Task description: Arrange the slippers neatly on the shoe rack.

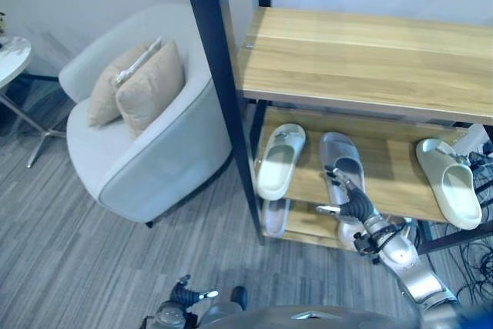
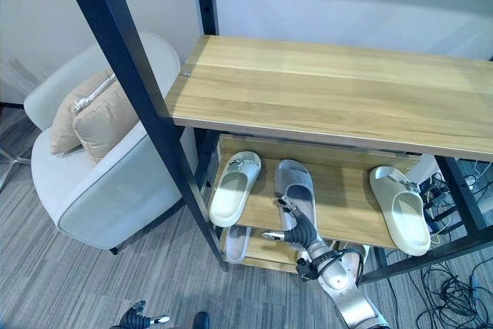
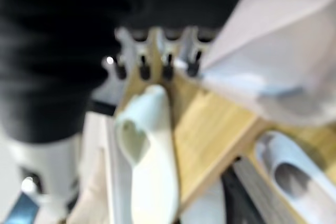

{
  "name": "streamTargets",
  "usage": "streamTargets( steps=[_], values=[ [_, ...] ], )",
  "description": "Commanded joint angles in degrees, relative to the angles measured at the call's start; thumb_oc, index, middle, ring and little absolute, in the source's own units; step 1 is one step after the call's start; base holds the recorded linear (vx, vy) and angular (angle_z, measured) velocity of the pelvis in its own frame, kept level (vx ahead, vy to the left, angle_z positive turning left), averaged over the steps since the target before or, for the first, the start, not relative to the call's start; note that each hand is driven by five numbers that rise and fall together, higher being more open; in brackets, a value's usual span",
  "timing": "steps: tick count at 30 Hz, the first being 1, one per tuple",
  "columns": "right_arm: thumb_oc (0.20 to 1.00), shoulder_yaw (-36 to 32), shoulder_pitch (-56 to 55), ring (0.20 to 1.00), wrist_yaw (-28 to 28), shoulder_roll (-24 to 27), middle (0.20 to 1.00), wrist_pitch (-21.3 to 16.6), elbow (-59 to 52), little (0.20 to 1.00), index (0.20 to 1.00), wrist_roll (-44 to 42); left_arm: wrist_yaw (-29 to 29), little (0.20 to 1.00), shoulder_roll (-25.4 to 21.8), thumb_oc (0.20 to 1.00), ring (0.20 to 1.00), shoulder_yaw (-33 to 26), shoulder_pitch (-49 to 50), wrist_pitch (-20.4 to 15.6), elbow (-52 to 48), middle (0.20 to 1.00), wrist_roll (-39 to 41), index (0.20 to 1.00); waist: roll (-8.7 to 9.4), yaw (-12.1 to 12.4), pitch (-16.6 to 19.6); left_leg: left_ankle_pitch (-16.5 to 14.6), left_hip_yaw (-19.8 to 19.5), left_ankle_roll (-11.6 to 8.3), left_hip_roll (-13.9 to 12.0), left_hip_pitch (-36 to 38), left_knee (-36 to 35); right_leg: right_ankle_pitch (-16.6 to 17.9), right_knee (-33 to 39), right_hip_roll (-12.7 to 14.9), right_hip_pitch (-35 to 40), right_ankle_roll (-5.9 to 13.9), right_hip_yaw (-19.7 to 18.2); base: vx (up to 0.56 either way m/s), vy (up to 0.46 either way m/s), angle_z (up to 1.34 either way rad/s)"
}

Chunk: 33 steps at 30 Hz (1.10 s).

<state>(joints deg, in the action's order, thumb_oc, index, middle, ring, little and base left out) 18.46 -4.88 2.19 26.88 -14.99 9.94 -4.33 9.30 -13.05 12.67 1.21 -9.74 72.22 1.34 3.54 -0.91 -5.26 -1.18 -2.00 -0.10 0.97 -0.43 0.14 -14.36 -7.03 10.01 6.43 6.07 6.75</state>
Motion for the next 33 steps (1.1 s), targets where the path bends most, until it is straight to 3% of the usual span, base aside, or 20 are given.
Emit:
streamTargets(
  steps=[1,3,8,15,21,33],
  values=[
    [1.0,-2.03,1.85,1.0,3.31,-0.84,1.0,-4.51,-5.44,1.0,1.0,-1.45,-0.41,1.0,1.74,1.0,1.0,0.17,-2.02,-1.6,2.17,1.0,-2.05,1.0,0.27,1.04,-0.12,-3.88,-1.46,0.51,-1.09,0.57,3.44,9.84,-0.21,0.8,-4.77,2.51,-2.41,0.04,-0.024,0.05],
    [1.0,-2.81,2.03,1.0,4.35,-0.84,1.0,-4.6,-5.35,1.0,1.0,-0.29,-0.39,1.0,1.84,1.0,1.0,0.03,-1.97,-1.67,2.24,1.0,-2.05,1.0,0.27,1.1,-0.04,-3.86,-1.48,0.49,-1.15,0.68,3.27,9.86,0.05,0.68,-4.6,2.45,-2.38,0.04,-0.026,0.03],
    [1.0,-8.43,3.19,1.0,16.0,0.58,1.0,-2.39,-2.15,1.0,1.0,16.79,0.46,1.0,2.56,1.0,1.0,-0.3,-1.12,-1.76,1.95,1.0,-3.45,1.0,0.07,1.24,0.55,-3.59,-1.84,0.35,-1.45,1.05,2.08,10.06,1.54,0.1,-3.92,2.06,-2.0,0.04,-0.032,0.01],
    [1.0,-12.72,4.53,1.0,23.98,2.82,1.0,1.48,1.61,1.0,1.0,26.56,1.49,1.0,2.56,1.0,1.0,0.03,-0.22,-2.02,0.91,1.0,-4.38,1.0,-0.15,1.37,0.94,-2.91,-2.12,0.07,-1.81,1.4,0.31,10.7,3.65,-0.25,-3.29,1.89,-1.71,0.0,-0.005,0.0],
    [1.0,-12.83,4.66,1.0,24.69,4.52,1.0,5.16,5.83,1.0,1.0,30.62,1.41,1.0,2.8,1.0,1.0,0.03,-0.08,-1.94,0.83,1.0,-4.41,1.0,-0.43,1.25,0.96,-2.09,-2.0,-0.18,-2.01,2.0,-1.82,11.11,5.09,-0.49,-2.76,1.91,-1.45,0.0,0.0,0.0],
    [1.0,-9.84,8.49,1.0,23.15,2.11,1.0,4.56,14.75,1.0,1.0,22.15,1.6,1.0,2.61,1.0,1.0,1.87,-0.03,-1.78,0.86,1.0,-4.01,1.0,-1.16,1.3,0.62,-1.21,-2.29,-0.41,-1.83,2.75,-4.03,11.33,6.14,-0.66,-2.48,1.82,-0.99,0.01,0.0,0.0]
  ],
)
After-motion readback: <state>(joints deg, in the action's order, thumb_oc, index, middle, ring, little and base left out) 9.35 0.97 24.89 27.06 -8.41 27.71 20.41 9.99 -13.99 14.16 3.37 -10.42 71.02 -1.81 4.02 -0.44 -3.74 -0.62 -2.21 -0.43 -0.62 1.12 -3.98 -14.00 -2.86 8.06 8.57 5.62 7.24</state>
